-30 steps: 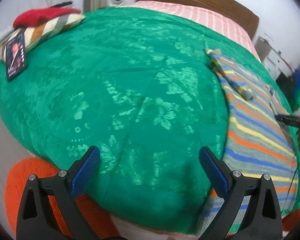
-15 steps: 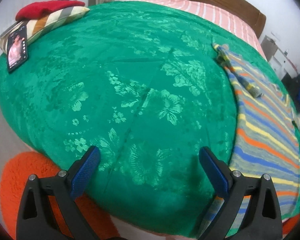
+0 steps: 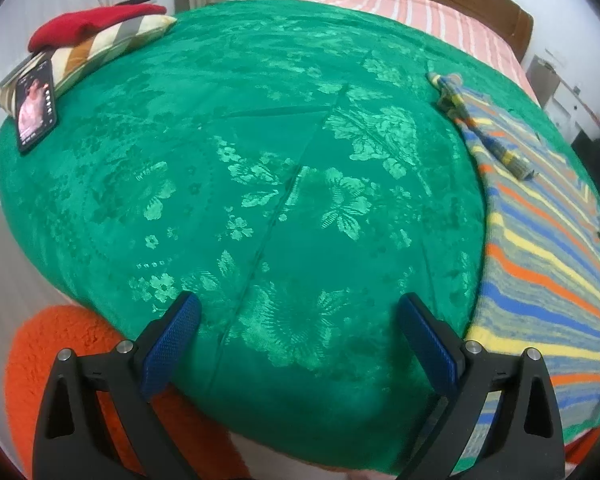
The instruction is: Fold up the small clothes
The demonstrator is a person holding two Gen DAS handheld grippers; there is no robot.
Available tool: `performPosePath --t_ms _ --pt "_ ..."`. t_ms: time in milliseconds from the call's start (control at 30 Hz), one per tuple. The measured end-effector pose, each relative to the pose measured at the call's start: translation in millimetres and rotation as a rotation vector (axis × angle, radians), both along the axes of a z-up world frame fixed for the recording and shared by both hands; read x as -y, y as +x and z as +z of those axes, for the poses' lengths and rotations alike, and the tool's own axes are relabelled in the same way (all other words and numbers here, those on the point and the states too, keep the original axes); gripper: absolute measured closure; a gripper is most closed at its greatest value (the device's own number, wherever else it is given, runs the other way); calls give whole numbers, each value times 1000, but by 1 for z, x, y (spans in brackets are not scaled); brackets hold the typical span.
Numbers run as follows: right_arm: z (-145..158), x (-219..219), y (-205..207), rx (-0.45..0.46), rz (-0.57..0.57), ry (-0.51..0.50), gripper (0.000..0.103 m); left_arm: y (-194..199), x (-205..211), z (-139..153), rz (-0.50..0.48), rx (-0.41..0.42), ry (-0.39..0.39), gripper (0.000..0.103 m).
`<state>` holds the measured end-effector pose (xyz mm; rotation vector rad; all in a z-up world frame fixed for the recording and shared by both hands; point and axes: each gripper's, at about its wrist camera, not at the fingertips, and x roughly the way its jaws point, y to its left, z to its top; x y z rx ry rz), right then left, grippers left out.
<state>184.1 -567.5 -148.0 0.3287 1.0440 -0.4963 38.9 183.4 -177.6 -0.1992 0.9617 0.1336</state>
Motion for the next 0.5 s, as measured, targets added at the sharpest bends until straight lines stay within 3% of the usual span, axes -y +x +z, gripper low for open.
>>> performPosePath --t_ms 100,167,333,433,500 --pt "2 14 -9 64 -7 113 89 0 0 -1 5 -1 -3 4" --pt "8 28 -25 129 -46 203 65 1 2 -1 0 -2 7 4" --pt "19 38 -73 279 -151 421 64 1 8 -2 -17 0 24 4" --pt "0 30 -79 294 -199 619 64 1 10 -3 -20 -1 31 4" --pt "-8 24 -81 314 -232 656 63 0 9 -2 -20 -1 30 4"
